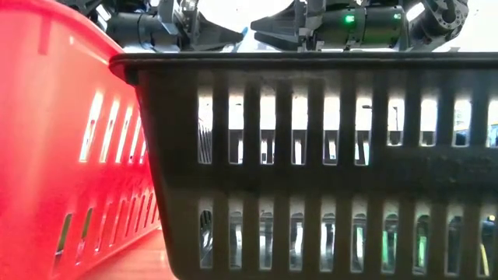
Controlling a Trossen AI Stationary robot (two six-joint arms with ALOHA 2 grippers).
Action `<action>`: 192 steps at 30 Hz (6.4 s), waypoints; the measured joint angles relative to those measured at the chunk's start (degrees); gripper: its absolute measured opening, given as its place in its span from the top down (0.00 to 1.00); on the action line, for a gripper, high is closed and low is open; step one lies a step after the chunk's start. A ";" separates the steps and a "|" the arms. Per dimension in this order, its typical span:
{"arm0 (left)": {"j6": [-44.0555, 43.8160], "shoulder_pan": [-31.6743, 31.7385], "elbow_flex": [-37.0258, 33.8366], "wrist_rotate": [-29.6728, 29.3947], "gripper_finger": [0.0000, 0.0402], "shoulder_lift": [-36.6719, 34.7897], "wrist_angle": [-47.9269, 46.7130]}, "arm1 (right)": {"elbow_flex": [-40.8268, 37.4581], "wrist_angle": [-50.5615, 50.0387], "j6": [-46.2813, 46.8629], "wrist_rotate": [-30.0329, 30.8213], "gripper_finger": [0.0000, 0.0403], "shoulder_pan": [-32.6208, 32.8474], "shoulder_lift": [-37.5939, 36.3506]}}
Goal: Pick & Place Travel size toiletries
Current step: Put the top blue toothbrush into the bottom black bin
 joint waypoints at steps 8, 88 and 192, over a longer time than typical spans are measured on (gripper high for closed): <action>-2.64 -0.02 -0.01 0.49 0.95 4.62 4.27 | -0.02 -0.02 0.00 -0.12 0.65 0.00 0.00; -2.85 0.02 0.00 -3.80 0.69 -15.41 -28.01 | -0.04 -1.46 -0.47 0.32 0.97 0.04 0.00; -1.34 0.01 -0.04 -9.66 0.69 -18.21 -39.95 | 28.83 -69.13 33.61 -14.39 0.81 21.44 11.32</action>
